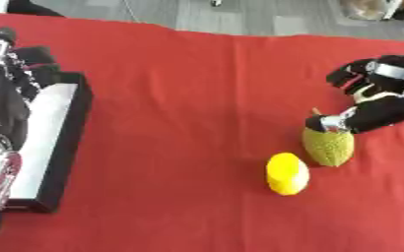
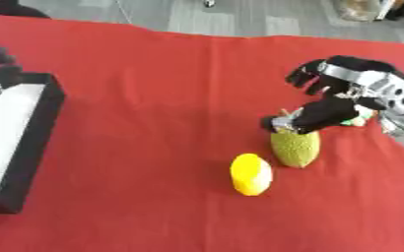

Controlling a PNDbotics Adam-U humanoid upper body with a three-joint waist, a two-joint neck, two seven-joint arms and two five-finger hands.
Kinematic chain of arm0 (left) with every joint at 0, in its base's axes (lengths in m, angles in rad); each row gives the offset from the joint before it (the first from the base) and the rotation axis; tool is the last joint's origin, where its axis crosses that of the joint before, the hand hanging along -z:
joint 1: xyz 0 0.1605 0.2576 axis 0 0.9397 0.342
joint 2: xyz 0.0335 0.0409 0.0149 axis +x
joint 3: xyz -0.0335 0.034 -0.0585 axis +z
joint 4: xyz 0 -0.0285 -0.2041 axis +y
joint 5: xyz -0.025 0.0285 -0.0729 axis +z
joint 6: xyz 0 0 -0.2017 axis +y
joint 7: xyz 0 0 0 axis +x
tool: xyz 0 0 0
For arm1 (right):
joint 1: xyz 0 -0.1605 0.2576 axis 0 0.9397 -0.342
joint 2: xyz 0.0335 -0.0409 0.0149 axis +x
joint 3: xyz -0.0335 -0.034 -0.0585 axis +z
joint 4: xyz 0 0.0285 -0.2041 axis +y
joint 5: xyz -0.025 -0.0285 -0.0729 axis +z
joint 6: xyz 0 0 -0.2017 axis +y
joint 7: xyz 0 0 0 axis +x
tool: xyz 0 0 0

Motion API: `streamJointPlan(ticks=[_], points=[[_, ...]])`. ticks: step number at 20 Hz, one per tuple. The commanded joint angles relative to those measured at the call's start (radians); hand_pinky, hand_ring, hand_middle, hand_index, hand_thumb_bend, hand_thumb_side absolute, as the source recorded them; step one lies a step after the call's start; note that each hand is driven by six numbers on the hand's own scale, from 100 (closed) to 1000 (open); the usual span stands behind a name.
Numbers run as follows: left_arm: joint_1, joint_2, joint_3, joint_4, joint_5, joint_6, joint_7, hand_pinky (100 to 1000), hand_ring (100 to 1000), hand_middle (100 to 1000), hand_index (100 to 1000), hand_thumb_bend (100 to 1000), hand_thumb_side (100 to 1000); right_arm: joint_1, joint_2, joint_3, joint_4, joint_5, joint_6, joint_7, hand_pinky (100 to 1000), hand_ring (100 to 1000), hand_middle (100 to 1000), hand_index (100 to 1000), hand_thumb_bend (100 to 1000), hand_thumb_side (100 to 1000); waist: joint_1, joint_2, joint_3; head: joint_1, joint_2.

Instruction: Pick up the objects with one hand, pass them to the other hand, and then place them into the box on the other side of the table.

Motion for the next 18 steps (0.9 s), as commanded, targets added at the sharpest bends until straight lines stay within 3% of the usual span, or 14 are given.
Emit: streamJointPlan(ticks=[1, 10, 18], points=[[-0.009, 0.024, 0.003, -0.016, -0.009, 0.001, -0.001, 792, 723, 628, 694, 208, 920, -0.003, -0.024, -0.018, 0.015, 0.024, 0.012, 0.019, 901, 880, 860, 891, 512, 389, -0.001, -0.023, 0.001, -0.001, 0.0], [-0.016, 0.018, 0.002, -0.018, -0.007, 0.003, -0.002, 791, 725, 629, 694, 208, 922, 0.033, 0.028, -0.02, 0.092, 0.033, 0.012, -0.01, 905, 886, 876, 895, 546, 437, 0.007, -0.015, 0.007, -0.012, -0.003], [-0.019, 0.017, 0.003, -0.02, -0.005, 0.002, 0.0, 791, 726, 629, 693, 208, 919, 0.061, 0.047, -0.009, 0.122, 0.016, 0.012, -0.023, 909, 888, 876, 894, 556, 459, 0.009, -0.013, 0.01, -0.024, 0.013]])
